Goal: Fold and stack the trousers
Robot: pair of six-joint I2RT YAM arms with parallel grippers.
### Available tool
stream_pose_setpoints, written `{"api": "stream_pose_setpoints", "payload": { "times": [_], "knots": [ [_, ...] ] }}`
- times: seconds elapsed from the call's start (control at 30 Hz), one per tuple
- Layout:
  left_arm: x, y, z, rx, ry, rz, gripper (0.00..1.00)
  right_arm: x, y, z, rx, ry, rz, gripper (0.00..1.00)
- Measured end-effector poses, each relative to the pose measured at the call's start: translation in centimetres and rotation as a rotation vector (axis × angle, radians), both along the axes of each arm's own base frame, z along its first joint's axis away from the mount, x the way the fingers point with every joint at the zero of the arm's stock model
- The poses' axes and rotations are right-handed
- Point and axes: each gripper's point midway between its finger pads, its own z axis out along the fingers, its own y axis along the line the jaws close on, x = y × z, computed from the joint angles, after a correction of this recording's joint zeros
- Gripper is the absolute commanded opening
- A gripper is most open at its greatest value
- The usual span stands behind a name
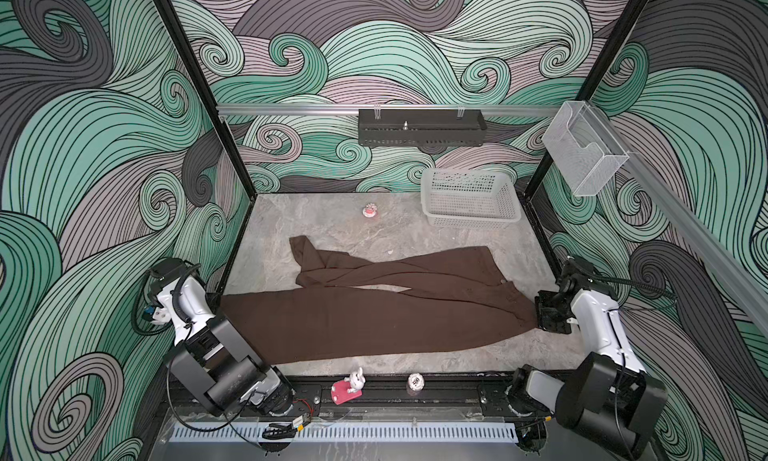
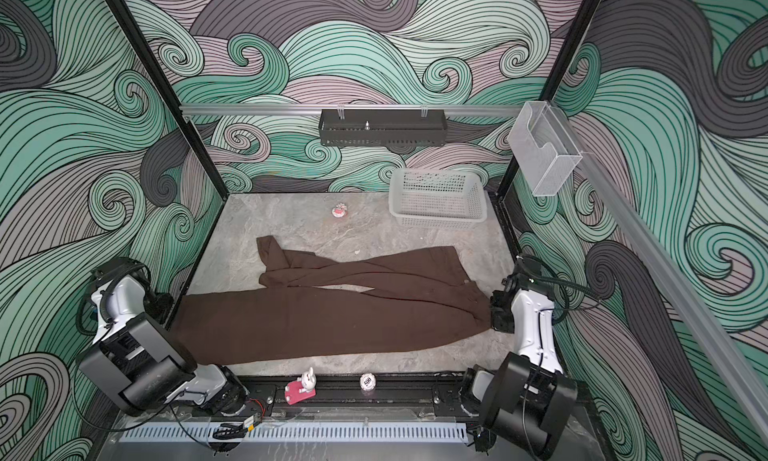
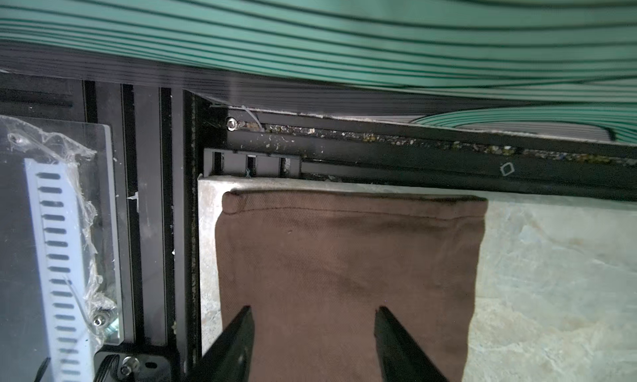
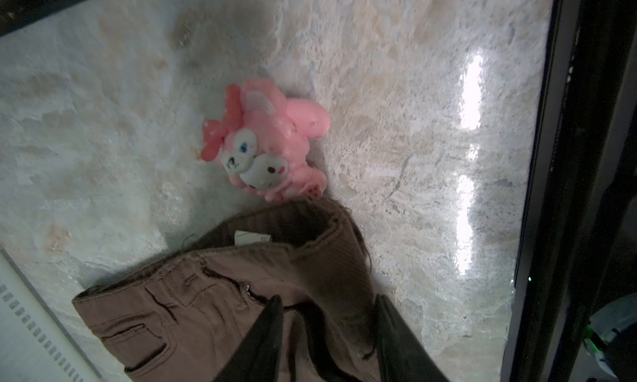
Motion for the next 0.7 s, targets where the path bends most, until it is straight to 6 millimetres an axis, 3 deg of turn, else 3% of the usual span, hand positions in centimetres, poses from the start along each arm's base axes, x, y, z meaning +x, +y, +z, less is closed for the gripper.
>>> {"api": "stream_pose_setpoints", "payload": {
  "times": [0.13,0.2,0.43,0.57,0.7],
  "knots": [
    [1.2,0.2,0.8,-0.004,-0.061,0.0,0.67,0.6,0.0,1.0,-0.002,-0.013,-0.001,0.7],
    [2.1,0.0,1.0,-0.015,-0.09,-0.01,0.68,1.7,-0.2,2.5,-0.014,-0.038,0.009,0.74],
    [6.9,-1.1,2.3,-0.044,-0.166,-0.117,0.71,6.8,0.0,8.4,-0.069,-0.166,0.089,0.77],
    [11.2,-2.4,3.4,-0.056,-0.23,-0.223,0.72,9.5,2.4,10.1,-0.073,-0.22,0.191,0.75],
    [15.1,-4.9,3.7,-0.089,-0.287,-0.337,0.72,12.2,6.5,9.7,-0.06,-0.264,0.354,0.69]
  ]
}}
